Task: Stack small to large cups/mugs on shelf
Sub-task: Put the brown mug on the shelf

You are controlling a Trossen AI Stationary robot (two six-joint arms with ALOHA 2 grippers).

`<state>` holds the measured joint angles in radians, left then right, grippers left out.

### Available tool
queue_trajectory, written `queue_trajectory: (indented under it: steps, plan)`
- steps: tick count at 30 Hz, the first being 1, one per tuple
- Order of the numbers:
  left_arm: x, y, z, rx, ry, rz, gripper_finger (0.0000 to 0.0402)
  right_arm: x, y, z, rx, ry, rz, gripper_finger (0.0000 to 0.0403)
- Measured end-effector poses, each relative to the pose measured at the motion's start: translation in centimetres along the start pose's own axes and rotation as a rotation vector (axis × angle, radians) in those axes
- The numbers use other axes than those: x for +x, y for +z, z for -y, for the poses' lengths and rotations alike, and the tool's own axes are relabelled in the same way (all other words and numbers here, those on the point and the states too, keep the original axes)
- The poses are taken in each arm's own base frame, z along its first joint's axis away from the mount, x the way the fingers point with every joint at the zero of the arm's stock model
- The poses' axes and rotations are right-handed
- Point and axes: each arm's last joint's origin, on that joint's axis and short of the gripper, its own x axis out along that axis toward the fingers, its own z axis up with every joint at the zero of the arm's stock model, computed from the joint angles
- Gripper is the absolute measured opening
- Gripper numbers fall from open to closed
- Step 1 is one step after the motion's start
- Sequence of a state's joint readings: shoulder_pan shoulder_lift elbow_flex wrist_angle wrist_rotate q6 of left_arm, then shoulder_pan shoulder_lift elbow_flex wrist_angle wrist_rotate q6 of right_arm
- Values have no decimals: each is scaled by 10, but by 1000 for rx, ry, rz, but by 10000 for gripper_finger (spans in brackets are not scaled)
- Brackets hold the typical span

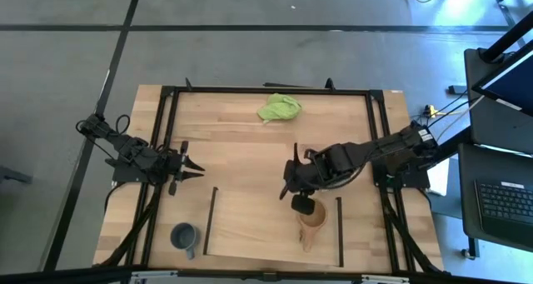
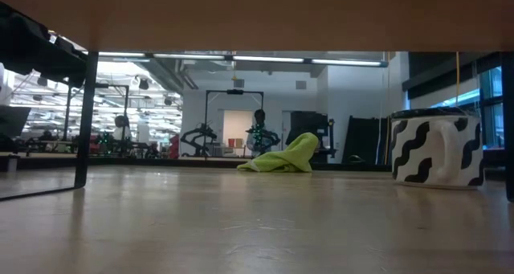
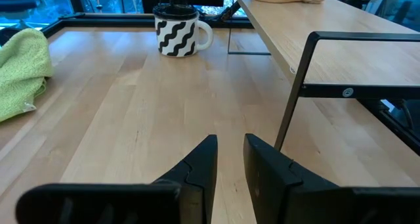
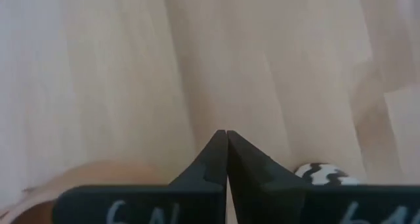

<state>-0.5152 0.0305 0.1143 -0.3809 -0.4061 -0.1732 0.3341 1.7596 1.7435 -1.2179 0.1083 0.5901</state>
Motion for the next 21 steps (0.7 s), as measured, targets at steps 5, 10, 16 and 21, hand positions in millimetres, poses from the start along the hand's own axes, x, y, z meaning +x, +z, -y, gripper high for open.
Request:
queue_trajectory:
  steps: [5, 10, 16, 21]
  plan:
    - [0, 0, 0, 0, 0, 0, 69, -2, -10, -14, -7, 16, -5, 9]
    - [0, 0, 0, 0, 0, 0, 69, -4, -19, -26, -4, 27, -8, 9]
    - [0, 0, 0, 0, 0, 0, 69, -6, -28, -37, -13, 39, -12, 9]
    - [0, 0, 0, 0, 0, 0, 69, -8, -34, -44, -35, 44, -11, 9]
